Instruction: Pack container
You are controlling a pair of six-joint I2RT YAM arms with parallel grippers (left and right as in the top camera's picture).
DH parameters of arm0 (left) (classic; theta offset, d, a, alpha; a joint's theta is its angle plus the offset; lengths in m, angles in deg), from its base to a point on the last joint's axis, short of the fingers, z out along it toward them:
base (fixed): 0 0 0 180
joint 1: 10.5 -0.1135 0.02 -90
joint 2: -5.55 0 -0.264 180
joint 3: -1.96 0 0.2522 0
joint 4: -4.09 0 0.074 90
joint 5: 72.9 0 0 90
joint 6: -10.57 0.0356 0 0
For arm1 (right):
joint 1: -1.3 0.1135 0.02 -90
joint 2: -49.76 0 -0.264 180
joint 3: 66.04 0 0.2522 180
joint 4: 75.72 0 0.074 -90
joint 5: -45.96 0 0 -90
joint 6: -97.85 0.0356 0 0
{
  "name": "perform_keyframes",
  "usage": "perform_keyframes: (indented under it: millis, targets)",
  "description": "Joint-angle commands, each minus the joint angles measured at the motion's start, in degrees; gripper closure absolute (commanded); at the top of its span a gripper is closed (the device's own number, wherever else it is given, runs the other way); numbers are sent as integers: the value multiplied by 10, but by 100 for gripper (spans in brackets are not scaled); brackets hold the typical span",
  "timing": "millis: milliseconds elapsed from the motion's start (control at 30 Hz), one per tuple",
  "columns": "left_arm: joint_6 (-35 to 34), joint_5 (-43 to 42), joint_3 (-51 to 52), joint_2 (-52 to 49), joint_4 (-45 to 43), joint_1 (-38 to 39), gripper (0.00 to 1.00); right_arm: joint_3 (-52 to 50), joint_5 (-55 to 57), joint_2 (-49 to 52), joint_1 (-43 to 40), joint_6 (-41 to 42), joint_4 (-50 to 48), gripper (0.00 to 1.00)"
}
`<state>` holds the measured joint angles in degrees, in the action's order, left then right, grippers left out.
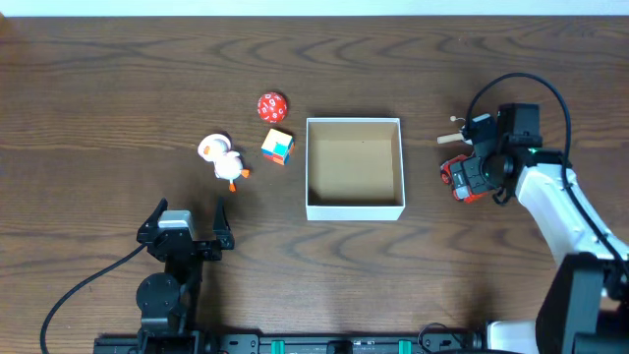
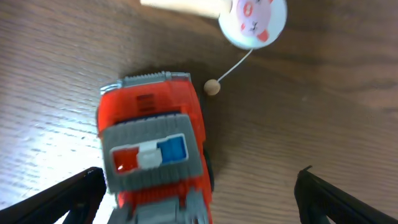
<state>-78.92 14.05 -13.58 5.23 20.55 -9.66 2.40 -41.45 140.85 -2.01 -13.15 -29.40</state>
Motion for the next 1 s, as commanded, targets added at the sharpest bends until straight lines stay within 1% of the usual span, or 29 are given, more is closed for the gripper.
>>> perform_keyframes:
  millis: [0, 133, 167, 267, 333, 433, 533, 667, 767, 800, 967]
  targets:
    - [10, 0, 16, 1, 9, -3, 2, 2, 10, 23, -4, 31, -5, 4]
    - [10, 0, 16, 1, 9, -3, 2, 2, 10, 38, -4, 48, -11, 10]
    - [10, 0, 16, 1, 9, -3, 2, 2, 7, 38, -4, 49, -12, 14]
    - [10, 0, 16, 1, 9, -3, 2, 2, 3, 38, -4, 49, -13, 31]
    - [10, 0, 16, 1, 9, -3, 2, 2, 3, 38, -4, 57, -13, 38]
    - [10, 0, 16, 1, 9, -3, 2, 2, 3, 38, -4, 74, -12, 38]
    - [10, 0, 16, 1, 9, -3, 2, 2, 3, 38, -4, 75, -7, 43]
    - [10, 0, 16, 1, 9, -3, 2, 3, 3, 34, -4, 75, -5, 55]
    - [10, 0, 16, 1, 9, -3, 2, 6, 4, 24, -4, 82, -2, 67]
    - [10, 0, 16, 1, 9, -3, 2, 7, 4, 20, -4, 86, -2, 68]
    - [10, 0, 16, 1, 9, -3, 2, 12, 2, -19, -2, 88, 6, 69]
